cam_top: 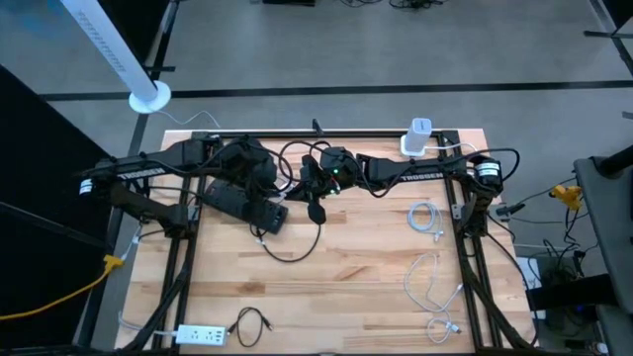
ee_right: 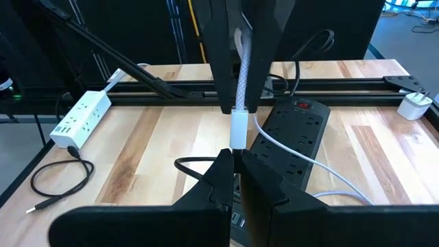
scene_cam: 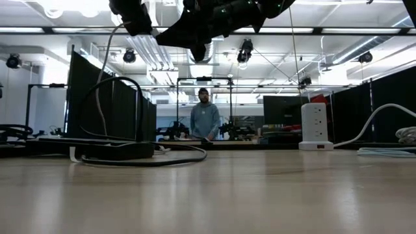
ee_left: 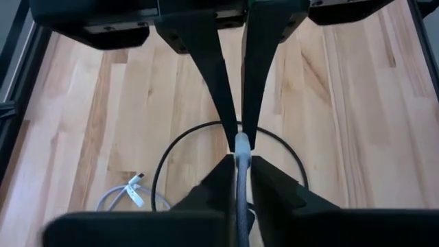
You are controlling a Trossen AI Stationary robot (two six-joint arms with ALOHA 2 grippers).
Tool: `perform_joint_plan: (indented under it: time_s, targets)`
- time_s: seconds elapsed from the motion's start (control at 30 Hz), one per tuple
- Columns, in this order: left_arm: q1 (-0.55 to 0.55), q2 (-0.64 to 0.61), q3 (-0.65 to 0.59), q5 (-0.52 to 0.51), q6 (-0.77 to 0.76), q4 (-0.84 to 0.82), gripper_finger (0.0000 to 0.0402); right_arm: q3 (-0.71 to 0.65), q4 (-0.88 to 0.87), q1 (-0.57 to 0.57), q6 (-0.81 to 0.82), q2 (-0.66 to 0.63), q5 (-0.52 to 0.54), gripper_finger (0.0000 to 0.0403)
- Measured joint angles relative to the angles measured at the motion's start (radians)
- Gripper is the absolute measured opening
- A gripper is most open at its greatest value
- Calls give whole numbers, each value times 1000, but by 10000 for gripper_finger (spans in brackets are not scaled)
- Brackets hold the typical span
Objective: Insert USB
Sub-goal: Insert the top left white charger cable into the black outlet extension
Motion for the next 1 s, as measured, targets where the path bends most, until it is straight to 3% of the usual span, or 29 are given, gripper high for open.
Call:
perform_joint_plan:
  time_s: [1.0]
  targets:
    - [0, -11, 0, 1, -15, 17, 7, 0, 0, 0, 1, -1, 0, 0]
